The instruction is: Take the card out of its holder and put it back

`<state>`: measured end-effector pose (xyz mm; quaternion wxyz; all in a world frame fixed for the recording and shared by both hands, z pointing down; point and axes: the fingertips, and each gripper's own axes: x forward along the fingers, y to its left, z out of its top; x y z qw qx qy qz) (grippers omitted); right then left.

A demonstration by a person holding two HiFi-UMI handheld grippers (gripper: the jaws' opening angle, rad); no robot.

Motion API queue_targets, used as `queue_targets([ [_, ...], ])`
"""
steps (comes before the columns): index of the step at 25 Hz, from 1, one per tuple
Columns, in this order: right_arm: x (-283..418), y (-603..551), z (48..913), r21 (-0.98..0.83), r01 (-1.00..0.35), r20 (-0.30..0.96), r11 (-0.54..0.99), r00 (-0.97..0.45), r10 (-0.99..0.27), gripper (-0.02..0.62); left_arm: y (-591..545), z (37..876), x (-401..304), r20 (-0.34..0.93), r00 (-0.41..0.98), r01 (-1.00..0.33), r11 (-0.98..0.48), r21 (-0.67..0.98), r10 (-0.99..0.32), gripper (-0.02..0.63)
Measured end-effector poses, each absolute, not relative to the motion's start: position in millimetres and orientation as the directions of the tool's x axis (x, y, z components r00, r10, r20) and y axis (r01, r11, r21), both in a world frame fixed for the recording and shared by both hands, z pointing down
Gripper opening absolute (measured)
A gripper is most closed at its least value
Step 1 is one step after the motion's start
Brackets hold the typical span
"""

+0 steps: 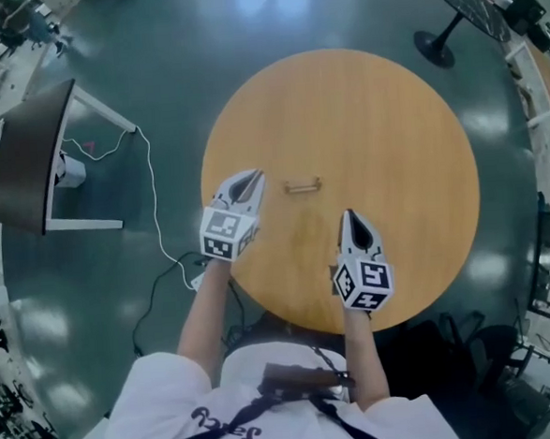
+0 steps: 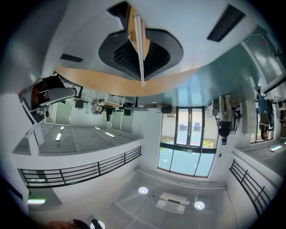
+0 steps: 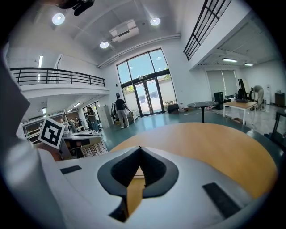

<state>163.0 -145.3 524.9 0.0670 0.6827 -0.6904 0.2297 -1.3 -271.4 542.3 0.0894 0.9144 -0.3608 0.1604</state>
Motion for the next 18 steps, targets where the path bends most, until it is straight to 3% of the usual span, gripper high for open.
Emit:
queue_targets([
  [9,169,-152,545,-0.233,-0.971,0.434,-0.046,-0.062,-0.899,0.023,-305,549,19,0.377,0.769,-0.552,-0.834,-0.016,-0.516,0.028],
  [18,178,-150,567,-0.243,-0.967,0.484,-0.071,-0.057,-0.873,0.023,-308,534,70,0.329,0.894,-0.331,-0.943,0.029,-0.304,0.028],
])
